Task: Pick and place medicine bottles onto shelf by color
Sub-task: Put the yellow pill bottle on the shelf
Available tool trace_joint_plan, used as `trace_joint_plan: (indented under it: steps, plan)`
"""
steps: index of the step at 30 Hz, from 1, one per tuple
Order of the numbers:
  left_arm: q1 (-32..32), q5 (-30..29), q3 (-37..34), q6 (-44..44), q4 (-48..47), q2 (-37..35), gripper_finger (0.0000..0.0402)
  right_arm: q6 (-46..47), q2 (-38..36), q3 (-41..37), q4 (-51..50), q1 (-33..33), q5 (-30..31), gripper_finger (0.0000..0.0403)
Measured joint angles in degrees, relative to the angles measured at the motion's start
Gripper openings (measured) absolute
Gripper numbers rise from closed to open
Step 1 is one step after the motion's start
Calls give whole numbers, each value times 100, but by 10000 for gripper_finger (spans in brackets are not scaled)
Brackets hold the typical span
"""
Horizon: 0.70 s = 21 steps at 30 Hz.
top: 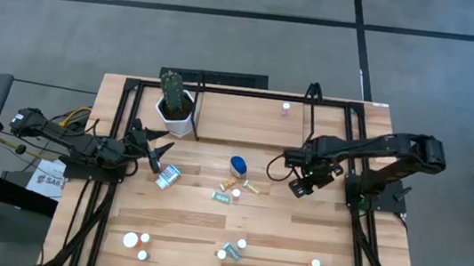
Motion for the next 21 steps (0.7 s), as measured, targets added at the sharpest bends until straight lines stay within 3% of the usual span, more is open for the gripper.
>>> trace_joint_plan:
  steps: [13, 21]
  plan:
    - [-2, 0, 0, 0, 2, 1, 196, 21, 1, -2, 638, 590, 274, 349]
    - [-2, 1, 0, 0, 1, 1, 196, -350, 6, -186, 1042, 744, 595, 377]
